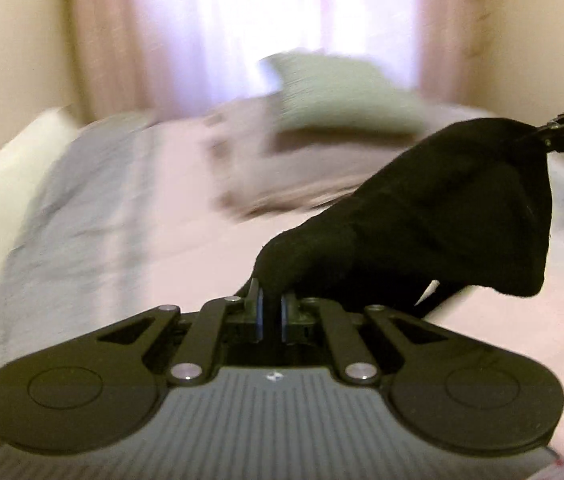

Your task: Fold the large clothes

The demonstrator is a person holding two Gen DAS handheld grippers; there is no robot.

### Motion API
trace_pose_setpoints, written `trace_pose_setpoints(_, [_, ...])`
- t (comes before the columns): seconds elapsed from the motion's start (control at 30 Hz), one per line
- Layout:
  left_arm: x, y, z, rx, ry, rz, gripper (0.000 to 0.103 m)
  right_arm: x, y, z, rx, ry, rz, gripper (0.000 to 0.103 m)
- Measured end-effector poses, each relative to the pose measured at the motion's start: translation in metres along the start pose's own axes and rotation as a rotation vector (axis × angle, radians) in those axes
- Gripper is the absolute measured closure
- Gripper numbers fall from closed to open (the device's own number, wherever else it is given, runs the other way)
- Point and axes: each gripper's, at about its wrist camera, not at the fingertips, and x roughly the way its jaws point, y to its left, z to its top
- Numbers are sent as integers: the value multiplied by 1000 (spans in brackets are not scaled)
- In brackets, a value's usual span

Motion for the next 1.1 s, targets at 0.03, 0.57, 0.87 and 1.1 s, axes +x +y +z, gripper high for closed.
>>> trace_pose_setpoints(0.03, [-2,-30,8,-1,-13,-45,98,-36,-22,-7,11,-20,-45,99])
trace_pose_setpoints(0.57, [84,-284,42,-56,188,-495,86,-268,-196,-111,174,-111,-470,92])
trace_pose_setpoints(0.87, [131,-246,-14,-10,342,-387,72,-144,-195,-243,385,355,-289,61])
trace_pose_setpoints(1.1, [167,-309,-3,3,363,-531,50,-176,-241,-258,394,386,-392,48])
